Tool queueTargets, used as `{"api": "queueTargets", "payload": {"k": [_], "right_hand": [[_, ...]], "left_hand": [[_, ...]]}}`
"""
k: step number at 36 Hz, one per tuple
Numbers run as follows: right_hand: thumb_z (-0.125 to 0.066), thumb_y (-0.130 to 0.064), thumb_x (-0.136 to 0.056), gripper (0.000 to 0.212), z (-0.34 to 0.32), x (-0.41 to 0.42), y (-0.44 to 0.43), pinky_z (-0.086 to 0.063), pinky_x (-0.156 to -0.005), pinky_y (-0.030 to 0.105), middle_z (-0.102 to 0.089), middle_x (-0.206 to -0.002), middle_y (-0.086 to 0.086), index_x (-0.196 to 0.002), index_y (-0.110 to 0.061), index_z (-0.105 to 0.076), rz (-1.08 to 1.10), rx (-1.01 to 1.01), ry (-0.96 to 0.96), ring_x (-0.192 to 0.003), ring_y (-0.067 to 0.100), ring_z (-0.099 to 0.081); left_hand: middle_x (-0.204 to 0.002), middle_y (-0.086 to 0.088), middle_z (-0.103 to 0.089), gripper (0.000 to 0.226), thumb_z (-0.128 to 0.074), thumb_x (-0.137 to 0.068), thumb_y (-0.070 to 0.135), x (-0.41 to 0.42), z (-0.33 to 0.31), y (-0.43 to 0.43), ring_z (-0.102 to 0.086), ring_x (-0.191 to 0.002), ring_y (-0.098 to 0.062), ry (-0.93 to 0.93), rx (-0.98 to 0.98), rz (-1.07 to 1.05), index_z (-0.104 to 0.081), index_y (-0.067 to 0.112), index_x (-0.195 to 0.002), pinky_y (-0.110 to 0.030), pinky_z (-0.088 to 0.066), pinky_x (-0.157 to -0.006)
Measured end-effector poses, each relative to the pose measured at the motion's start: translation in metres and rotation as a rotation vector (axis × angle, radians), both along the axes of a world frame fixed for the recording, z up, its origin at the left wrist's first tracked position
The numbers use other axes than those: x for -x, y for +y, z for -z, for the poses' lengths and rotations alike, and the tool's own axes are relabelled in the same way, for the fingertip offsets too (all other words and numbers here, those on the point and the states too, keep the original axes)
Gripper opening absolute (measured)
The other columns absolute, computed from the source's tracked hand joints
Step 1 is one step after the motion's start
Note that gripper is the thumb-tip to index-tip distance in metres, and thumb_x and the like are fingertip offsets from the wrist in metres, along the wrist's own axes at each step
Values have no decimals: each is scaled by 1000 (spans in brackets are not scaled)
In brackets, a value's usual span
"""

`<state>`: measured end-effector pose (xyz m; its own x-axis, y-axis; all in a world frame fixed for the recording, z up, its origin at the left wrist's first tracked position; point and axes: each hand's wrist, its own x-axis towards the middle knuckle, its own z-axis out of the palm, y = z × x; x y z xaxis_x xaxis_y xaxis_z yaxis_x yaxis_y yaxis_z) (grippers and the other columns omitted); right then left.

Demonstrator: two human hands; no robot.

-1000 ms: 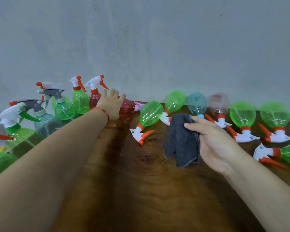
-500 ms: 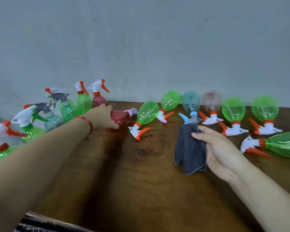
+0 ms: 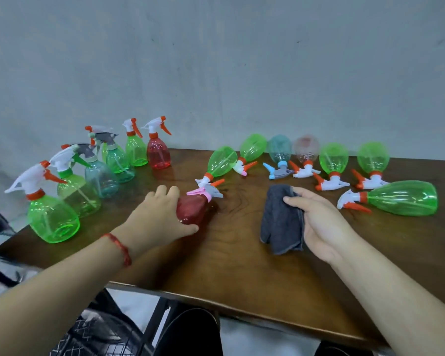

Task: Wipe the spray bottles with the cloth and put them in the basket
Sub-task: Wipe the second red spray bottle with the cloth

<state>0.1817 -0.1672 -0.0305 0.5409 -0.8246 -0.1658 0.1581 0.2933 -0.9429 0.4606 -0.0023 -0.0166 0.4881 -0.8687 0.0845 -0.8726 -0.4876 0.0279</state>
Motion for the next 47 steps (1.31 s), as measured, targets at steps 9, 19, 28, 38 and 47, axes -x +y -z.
{"api": "queueTargets", "payload": {"k": [9, 19, 28, 38, 47], "right_hand": [[-61, -8, -102, 26, 0, 21, -2, -59, -85, 49, -80, -111, 8, -121, -20, -72, 87, 14, 21, -98, 28, -78], [-56, 0, -103, 25, -5, 41, -59, -61, -56, 29, -79, -92, 4, -123, -6, -69, 184, 2, -20, -76, 16, -77], [-56, -21, -104, 38, 14, 50, -97, -62, -74, 60, -70, -136, 11, -141, -19, -61, 149, -98, -111, -116, 35, -70], [-54, -12, -101, 31, 23, 54, -96, -61, -80, 49, -73, -111, 10, -129, -13, -66, 19, -18, -176, -100, 30, -72], [-58, 5, -94, 41, 27, 51, -89, -55, -101, 54, -74, -124, 17, -132, -8, -67, 54, 98, -151, -115, 34, -71]], "left_hand": [[-128, -3, -47, 86, -70, -73, 87, 80, 5, -43, -51, -118, -25, 212, 108, 108, -52, 25, -130, -41, -51, -101], [-142, 12, -48, 113, -86, -60, 82, 84, 2, -89, -57, -128, -9, 717, -34, 247, -35, 48, -155, -37, -48, -115], [-154, 24, -45, 117, -100, -65, 54, 61, 13, -117, -48, -141, 3, 725, -174, 546, -21, 76, -149, -34, -39, -123], [-134, 23, -61, 104, -98, -66, 53, 74, 2, -151, -65, -122, -8, 723, -304, 661, -35, 70, -146, -38, -52, -111], [-130, 9, -74, 73, -89, -88, 23, 94, 22, -140, -73, -108, 1, 997, 66, 666, -53, 34, -150, -17, -58, -92]]}}
